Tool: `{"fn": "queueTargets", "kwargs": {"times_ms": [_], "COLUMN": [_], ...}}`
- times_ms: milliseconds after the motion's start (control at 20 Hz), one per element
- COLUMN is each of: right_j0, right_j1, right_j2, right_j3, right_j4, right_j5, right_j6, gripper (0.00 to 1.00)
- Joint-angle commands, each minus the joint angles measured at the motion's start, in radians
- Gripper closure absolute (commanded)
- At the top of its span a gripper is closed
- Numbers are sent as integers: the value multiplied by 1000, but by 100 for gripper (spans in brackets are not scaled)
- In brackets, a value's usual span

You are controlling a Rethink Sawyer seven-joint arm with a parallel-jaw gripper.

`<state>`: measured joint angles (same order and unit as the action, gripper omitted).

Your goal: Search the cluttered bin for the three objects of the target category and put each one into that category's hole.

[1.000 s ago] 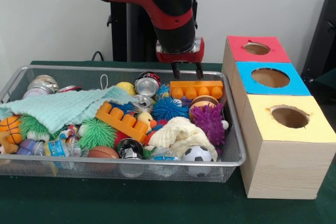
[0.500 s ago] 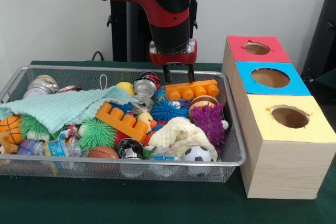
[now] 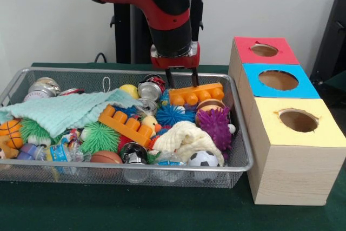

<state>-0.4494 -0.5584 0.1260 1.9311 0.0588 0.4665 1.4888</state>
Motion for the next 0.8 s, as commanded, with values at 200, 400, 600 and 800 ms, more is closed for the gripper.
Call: {"fn": "queueTargets", "kwargs": {"times_ms": [200, 400, 600, 800], "right_j0": [-122, -146, -156, -164], "right_j1": [70, 75, 80, 80], "right_j2": [210, 251, 263, 272], "right_j3": [-59, -54, -46, -50], "right_j4": [19, -2, 1, -13], "right_j5": [-328, -413, -455, -484], "right_j6": [160, 181, 209, 209], "gripper": [0, 0, 0, 0]}}
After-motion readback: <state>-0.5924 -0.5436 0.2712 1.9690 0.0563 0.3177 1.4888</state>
